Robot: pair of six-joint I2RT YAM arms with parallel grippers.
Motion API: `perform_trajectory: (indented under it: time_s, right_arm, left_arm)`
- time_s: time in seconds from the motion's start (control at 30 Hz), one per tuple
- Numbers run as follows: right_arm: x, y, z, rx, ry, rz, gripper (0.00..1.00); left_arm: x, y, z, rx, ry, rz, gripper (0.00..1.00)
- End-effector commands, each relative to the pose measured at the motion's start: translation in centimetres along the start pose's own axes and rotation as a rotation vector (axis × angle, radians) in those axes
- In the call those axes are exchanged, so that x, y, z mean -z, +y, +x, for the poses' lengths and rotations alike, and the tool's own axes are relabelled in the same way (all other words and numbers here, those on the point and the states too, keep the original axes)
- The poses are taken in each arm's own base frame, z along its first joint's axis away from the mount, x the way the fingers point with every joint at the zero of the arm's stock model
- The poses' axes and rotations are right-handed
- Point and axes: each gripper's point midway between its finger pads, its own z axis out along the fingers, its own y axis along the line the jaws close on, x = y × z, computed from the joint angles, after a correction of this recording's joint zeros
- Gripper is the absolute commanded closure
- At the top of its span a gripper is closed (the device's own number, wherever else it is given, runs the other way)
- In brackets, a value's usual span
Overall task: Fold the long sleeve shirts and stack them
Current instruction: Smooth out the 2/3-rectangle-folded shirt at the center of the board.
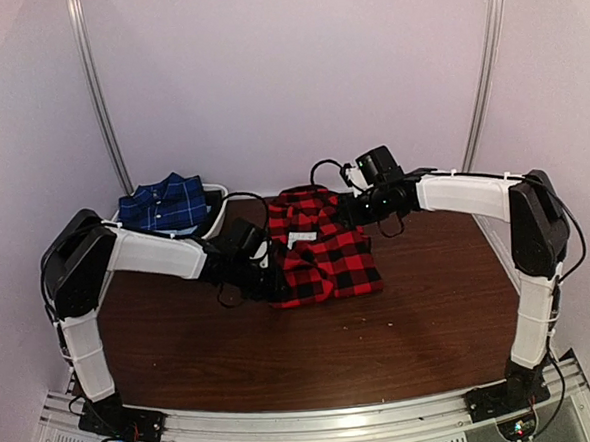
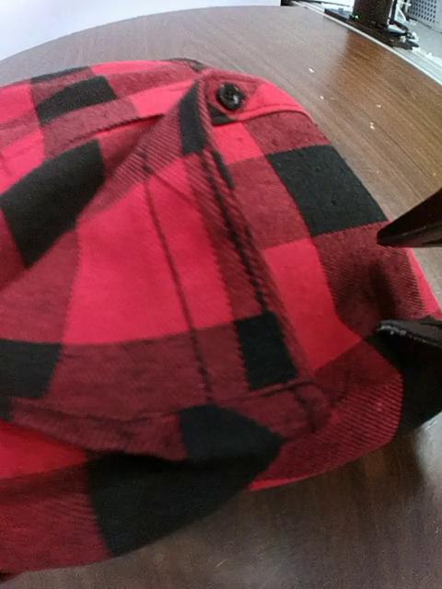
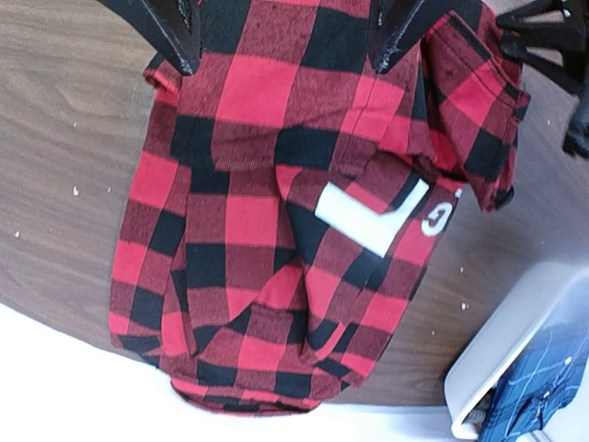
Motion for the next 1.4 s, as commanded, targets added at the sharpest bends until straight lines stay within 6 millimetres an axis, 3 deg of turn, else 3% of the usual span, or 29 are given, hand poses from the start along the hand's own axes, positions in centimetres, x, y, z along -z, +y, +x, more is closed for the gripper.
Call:
perform_trajectory:
  time_s: [0.0,0.1,0.2,0.4,0.53,0.7,0.77,0.87,0.97,1.1,1.37]
  right_arm:
    - [1.1,0.0,0.9,-0.004,-0.01,0.011,0.37]
    - [1.7,-0.2,1.5,-0.011,-0.01,0.015,0.37]
    - [2.4,-0.3,1.8,-0.018,-0.013,0.019,0.37]
    - [2.9,-0.6,2.9,-0.034,-0.002,0.024,0.36]
    - [3.5,-0.5,3.3,-0.037,-0.001,0.017,0.37]
    - [3.1,0.0,3.5,-0.031,0.004,0.0,0.37]
    - [2.6,0.4,3.2,-0.029,-0.001,-0.015,0.37]
    - [1.5,0.0,2.9,-0.029,0.005,0.006,0.37]
    - [0.3,-0.9,2.2,-0.055,-0.001,-0.006,0.37]
    - [-2.1,-1.9,1.4,-0.071,0.016,-0.031,0.37]
    - [-5.5,-4.8,0.9,-0.106,0.043,-0.014,0.36]
  left_arm:
    - [1.5,-0.8,-4.6,-0.034,-0.114,-0.043,0.71]
    - [0.1,-0.4,-7.1,-0.052,-0.137,-0.05,0.7]
    - [-0.9,-1.5,-10.9,-0.102,-0.175,-0.048,0.7]
    - [-2.1,-5.3,-18.1,-0.186,-0.27,0.034,0.65]
    - [-2.8,-6.5,-19.2,-0.206,-0.27,0.073,0.61]
    - [0.0,-7.2,-20.4,-0.211,-0.315,0.068,0.57]
    - [2.1,-6.6,-20.7,-0.176,-0.343,0.044,0.56]
    - [4.2,-3.5,-20.0,-0.085,-0.348,-0.015,0.56]
    - [5.1,0.1,-18.0,-0.019,-0.327,-0.057,0.54]
    - [4.5,3.2,-15.2,0.026,-0.252,-0.063,0.49]
    - [2.5,4.7,-13.8,0.052,-0.173,-0.037,0.37]
